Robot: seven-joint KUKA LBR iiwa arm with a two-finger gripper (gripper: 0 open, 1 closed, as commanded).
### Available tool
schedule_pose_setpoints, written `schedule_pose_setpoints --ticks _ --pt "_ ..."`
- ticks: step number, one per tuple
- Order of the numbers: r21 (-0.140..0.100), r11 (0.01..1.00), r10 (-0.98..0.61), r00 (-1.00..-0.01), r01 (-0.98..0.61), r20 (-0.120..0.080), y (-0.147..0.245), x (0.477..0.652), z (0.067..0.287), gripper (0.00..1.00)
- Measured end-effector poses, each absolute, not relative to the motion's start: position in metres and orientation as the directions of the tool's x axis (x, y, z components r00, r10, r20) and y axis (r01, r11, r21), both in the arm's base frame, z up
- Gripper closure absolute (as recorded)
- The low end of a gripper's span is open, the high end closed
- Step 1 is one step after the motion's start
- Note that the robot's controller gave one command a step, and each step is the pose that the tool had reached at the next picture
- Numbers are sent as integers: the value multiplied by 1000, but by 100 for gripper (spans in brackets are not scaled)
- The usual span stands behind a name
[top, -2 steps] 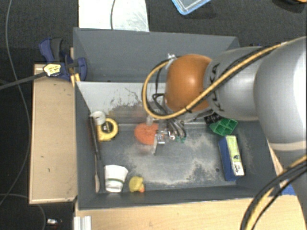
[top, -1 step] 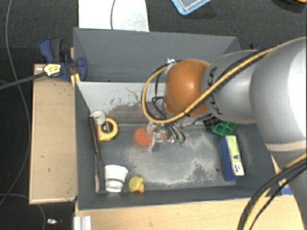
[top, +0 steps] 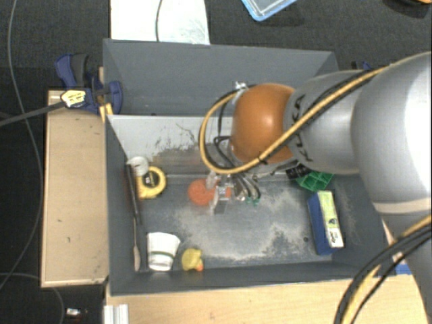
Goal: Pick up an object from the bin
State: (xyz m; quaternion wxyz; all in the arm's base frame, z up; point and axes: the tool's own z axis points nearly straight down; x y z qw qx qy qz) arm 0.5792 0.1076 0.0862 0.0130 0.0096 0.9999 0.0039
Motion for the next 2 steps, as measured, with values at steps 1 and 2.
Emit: schedule_pose_setpoints --ticks 1,2 --pt "7 1000 29 -999 29 -19 104 571 144 100" --pt "7 1000 -1 -1000 -1 -19 89 570 220 100"
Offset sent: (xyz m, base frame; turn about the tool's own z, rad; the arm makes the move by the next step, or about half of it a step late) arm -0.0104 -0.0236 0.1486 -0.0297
